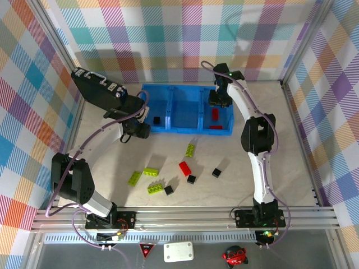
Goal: Sort the legos into containers by color
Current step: Place the lego in the container.
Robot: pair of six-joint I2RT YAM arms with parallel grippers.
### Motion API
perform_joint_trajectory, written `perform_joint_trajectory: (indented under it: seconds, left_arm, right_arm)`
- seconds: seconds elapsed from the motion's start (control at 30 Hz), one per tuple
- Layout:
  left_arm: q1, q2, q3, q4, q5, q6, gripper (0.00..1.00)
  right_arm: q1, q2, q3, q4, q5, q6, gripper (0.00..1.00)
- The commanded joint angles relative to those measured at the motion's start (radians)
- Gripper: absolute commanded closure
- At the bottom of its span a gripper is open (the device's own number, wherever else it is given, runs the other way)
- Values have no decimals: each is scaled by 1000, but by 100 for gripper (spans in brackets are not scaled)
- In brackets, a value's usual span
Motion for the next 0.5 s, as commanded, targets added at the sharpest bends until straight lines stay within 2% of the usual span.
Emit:
perform_joint_trajectory:
  seconds: [0.0, 0.13, 0.47]
  left_arm:
    - [-16, -23, 5, 0, -27, -22, 52]
    - [-46, -32, 19, -8, -62, -37, 52]
    - [-83, -18, 74, -75, -56, -103, 52]
  right_arm:
    - [1, -68, -54, -31, -32, 16, 52]
    - [11, -136, -123, -38, -41, 32, 52]
    - [54, -342, -356, 12, -57, 71, 52]
